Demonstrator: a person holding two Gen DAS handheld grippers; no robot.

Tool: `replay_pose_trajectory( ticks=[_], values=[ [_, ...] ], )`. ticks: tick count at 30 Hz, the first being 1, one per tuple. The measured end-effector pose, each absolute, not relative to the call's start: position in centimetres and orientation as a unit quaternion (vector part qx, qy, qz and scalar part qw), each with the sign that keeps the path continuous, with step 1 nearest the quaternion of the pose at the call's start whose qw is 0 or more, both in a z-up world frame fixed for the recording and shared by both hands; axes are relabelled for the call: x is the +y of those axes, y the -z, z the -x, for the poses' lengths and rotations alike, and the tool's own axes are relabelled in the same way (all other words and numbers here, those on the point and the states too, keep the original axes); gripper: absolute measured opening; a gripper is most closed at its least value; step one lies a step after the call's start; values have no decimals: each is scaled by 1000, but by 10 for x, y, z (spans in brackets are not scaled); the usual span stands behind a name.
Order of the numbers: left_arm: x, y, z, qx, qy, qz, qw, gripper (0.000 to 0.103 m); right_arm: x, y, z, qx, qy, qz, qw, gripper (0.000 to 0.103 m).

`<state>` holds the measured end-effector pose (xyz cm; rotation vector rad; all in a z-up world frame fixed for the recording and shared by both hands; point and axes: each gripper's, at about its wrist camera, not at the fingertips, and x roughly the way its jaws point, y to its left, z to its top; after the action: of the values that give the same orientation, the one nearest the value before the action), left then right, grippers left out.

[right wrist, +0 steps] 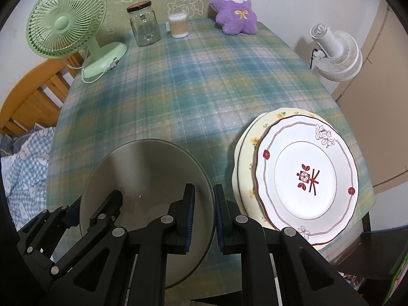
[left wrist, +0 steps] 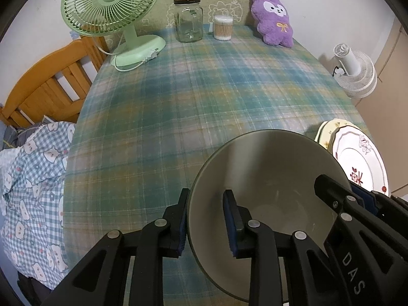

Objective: Organize plates and bowls
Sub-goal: 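Carry the gripped bowl with both grippers toward the plate stack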

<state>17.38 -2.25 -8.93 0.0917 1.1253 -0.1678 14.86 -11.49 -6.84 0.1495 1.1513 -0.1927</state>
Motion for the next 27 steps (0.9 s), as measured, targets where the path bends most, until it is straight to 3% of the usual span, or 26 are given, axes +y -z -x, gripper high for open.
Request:
replay_pose_trajectory(
  ticks=[4,6,8,11,15,27],
  values=[
    [-20,88,-174,537,78,-44,839,42,-116,67,-150,547,78,-62,831,18],
    [-19,87,-175,537,78,-43,839,57,-115,65,-150,545,74,-55,834,18],
    [-18,85,-176,530,81,-41,843,60,-116,62,-153,544,69,-52,835,20],
    [-16,82,-175,513,83,-38,854,71,-119,63,-156,544,65,-61,835,50],
    [-16,84,-178,510,78,-33,856,77,-126,69,-161,543,55,-83,834,52],
    [-15,107,-180,536,69,-19,841,78,-136,99,-167,568,38,-107,815,51]
  ],
)
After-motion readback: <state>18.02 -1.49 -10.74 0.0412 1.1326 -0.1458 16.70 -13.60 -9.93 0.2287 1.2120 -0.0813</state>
